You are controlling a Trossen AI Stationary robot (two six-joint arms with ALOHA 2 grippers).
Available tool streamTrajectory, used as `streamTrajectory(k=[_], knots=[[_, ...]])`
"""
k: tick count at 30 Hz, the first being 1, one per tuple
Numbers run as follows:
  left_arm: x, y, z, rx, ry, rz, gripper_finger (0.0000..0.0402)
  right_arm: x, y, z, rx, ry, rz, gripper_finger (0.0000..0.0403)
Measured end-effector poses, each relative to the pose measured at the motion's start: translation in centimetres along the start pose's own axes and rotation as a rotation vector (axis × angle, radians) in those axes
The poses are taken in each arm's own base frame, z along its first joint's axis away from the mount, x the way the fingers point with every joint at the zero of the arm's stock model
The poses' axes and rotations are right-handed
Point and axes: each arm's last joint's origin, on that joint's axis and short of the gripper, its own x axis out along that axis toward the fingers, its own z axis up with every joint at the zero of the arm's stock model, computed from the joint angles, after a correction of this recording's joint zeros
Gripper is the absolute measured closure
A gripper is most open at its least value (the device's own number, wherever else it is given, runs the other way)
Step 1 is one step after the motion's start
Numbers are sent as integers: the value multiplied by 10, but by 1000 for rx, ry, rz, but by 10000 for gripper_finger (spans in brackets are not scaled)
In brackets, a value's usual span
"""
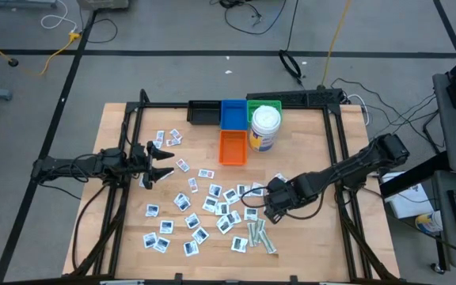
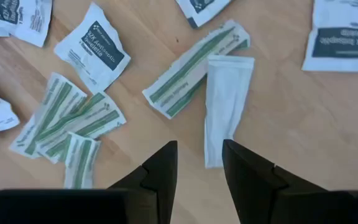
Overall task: Pick & Place First Aid Supplies
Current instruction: Put the green bandage pack into the green bin
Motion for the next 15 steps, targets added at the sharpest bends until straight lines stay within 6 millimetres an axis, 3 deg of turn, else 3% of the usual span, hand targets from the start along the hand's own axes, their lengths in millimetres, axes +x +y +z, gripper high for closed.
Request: streamTrajectory(k=[15], knots=[[0, 0, 0, 0, 0, 0, 96, 39, -21, -14, -48, 26, -87, 282]])
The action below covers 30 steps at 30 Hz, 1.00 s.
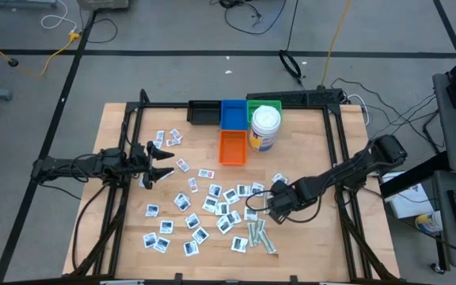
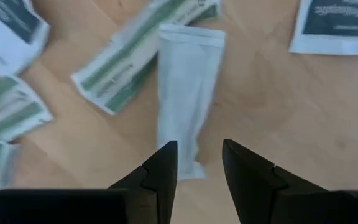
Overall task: Pick & Place First Aid Supplies
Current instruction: Put the green bandage pack into the green bin
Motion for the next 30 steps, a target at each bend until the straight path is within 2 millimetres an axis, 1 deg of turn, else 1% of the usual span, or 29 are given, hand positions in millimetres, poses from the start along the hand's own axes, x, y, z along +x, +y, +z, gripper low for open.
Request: streamTrajectory(k=[8, 12, 15, 19, 20, 22, 26, 28, 30], knots=[[0, 0, 0, 0, 0, 0, 96, 19, 10, -1, -57, 40, 11, 282], [0, 0, 0, 0, 0, 0, 96, 19, 10, -1, -57, 48, 12, 290], [0, 0, 0, 0, 0, 0, 96, 19, 10, -1, -56, 50, 8, 320], [0, 0, 0, 0, 1, 0, 96, 19, 10, -2, -65, 51, 11, 386], [0, 0, 0, 0, 0, 0, 96, 19, 11, -2, -76, 50, 15, 394], [0, 0, 0, 0, 0, 0, 96, 20, 11, -2, -81, 50, 15, 395], [0, 0, 0, 0, 0, 0, 96, 14, 7, -3, -94, 51, 10, 401], [0, 0, 0, 0, 0, 0, 96, 8, 4, -5, -96, 57, 8, 402], [0, 0, 0, 0, 0, 0, 96, -3, -1, -5, -93, 51, 20, 402]])
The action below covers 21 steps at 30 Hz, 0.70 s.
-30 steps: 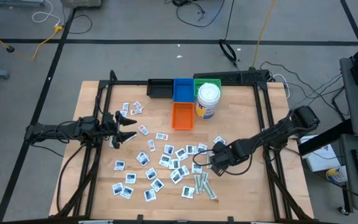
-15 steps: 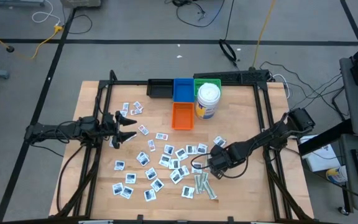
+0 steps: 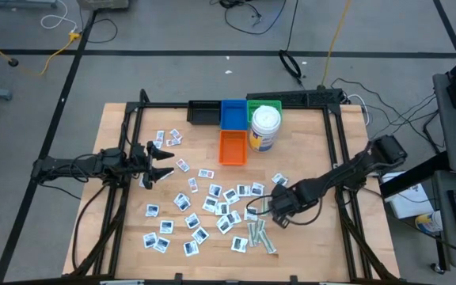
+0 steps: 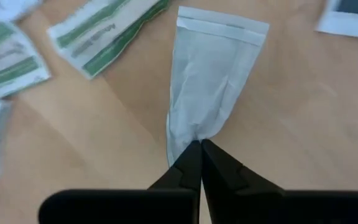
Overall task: Pick & Place First Aid Supplies
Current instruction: Put the green bandage pack into the green bin
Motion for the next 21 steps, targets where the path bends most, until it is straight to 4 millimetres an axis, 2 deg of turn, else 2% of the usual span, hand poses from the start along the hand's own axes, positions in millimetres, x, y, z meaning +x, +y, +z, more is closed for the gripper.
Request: streamTrajectory(k=[13, 21], knots=[[0, 0, 0, 0, 0, 0, 96, -56, -49, -8, 54, 33, -65, 402], [0, 0, 0, 0, 0, 0, 96, -77, -75, -6, 139, 26, -60, 403]])
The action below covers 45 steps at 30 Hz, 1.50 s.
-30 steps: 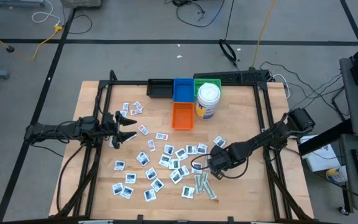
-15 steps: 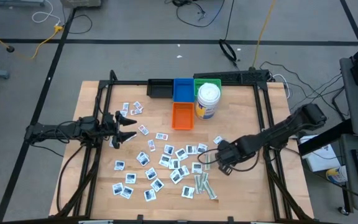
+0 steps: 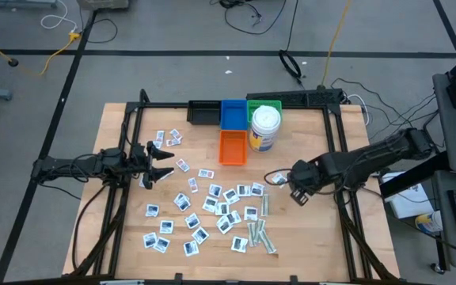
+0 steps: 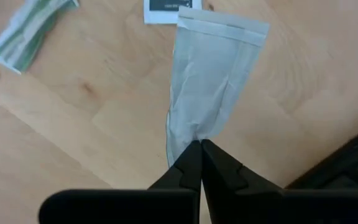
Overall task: Pick & Place First Aid Supplies
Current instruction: Put the green bandage pack into the green bin
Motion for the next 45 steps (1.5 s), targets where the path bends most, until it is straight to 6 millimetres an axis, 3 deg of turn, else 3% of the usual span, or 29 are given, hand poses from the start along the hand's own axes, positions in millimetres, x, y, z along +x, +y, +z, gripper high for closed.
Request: streamTrajectory(k=[14, 25, 39, 45], knots=[[0, 0, 0, 0, 0, 0, 96, -4, -39, 43, 237, -21, -8, 403], [0, 0, 0, 0, 0, 0, 96, -21, -81, 58, 460, -147, 27, 403], [0, 0, 0, 0, 0, 0, 96, -24, -130, 79, 707, -207, 31, 403], [0, 0, 0, 0, 0, 0, 96, -19, -146, 104, 761, -284, 81, 403]])
